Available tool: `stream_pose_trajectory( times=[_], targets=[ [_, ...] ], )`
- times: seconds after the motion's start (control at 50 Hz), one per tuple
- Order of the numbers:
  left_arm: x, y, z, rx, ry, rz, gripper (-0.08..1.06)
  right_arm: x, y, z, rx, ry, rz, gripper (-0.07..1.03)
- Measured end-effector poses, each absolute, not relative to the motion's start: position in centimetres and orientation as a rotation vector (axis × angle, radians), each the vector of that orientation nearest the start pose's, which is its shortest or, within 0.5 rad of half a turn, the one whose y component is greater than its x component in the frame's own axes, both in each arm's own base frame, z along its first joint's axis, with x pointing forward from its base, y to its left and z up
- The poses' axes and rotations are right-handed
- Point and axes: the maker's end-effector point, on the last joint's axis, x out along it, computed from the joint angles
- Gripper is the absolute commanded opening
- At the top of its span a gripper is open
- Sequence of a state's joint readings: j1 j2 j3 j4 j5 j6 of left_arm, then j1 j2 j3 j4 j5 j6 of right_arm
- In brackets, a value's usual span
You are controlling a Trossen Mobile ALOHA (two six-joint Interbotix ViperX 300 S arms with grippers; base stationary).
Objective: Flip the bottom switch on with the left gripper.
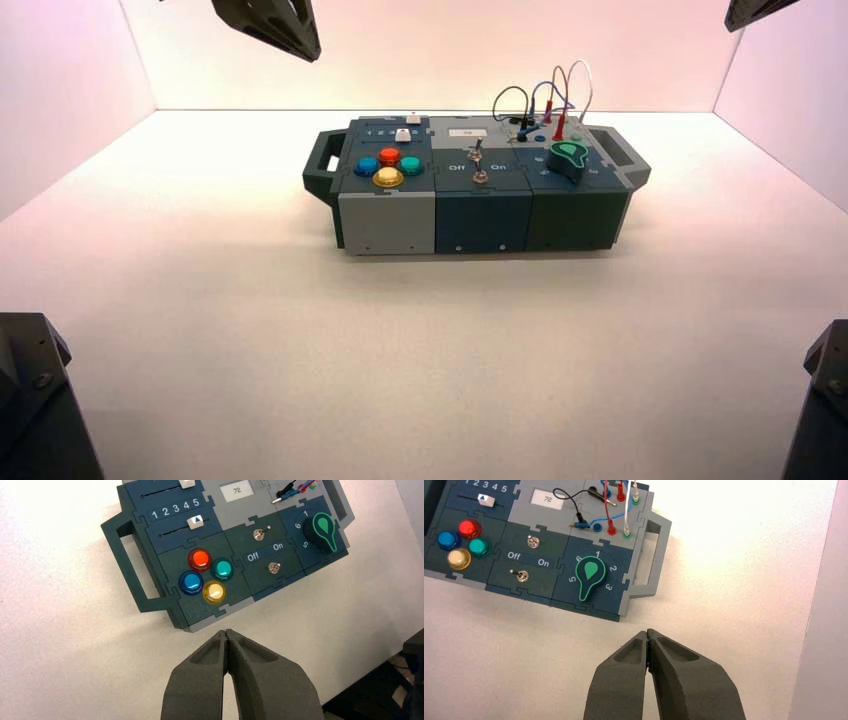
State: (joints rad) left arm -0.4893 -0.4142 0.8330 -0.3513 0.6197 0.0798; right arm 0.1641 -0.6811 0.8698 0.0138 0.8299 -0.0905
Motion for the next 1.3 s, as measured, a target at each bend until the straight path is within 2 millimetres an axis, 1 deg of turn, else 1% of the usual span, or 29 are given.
stream_pose_trajectory(
  times=[0.6,0.74,0.88,0.98,1.08,1.22,1.3],
  targets=[
    [25.0,-17.3,15.9,-0.043,1.064,-0.518,-0.03,24.0,4.2,19.0,-0.153,1.019,0.200,-0.02],
    [24.8,-17.5,15.8,-0.036,1.068,-0.525,-0.03,24.0,4.2,18.9,-0.150,1.021,0.199,0.05],
    [24.3,-18.1,15.8,-0.023,1.073,-0.550,-0.03,24.2,4.2,18.6,-0.142,1.030,0.194,0.13],
    [24.2,-18.7,15.9,-0.004,1.079,-0.571,-0.02,24.4,4.2,18.4,-0.138,1.036,0.190,0.15],
    [24.3,-19.2,15.8,0.006,1.099,-0.582,0.01,24.7,4.2,17.8,-0.135,1.052,0.188,0.17],
    [24.6,-19.8,15.5,0.026,1.131,-0.596,0.02,25.6,4.4,17.2,-0.127,1.062,0.182,0.24],
    [24.5,-20.2,15.5,0.039,1.144,-0.610,0.10,26.1,4.4,16.6,-0.123,1.073,0.177,0.29]
  ],
)
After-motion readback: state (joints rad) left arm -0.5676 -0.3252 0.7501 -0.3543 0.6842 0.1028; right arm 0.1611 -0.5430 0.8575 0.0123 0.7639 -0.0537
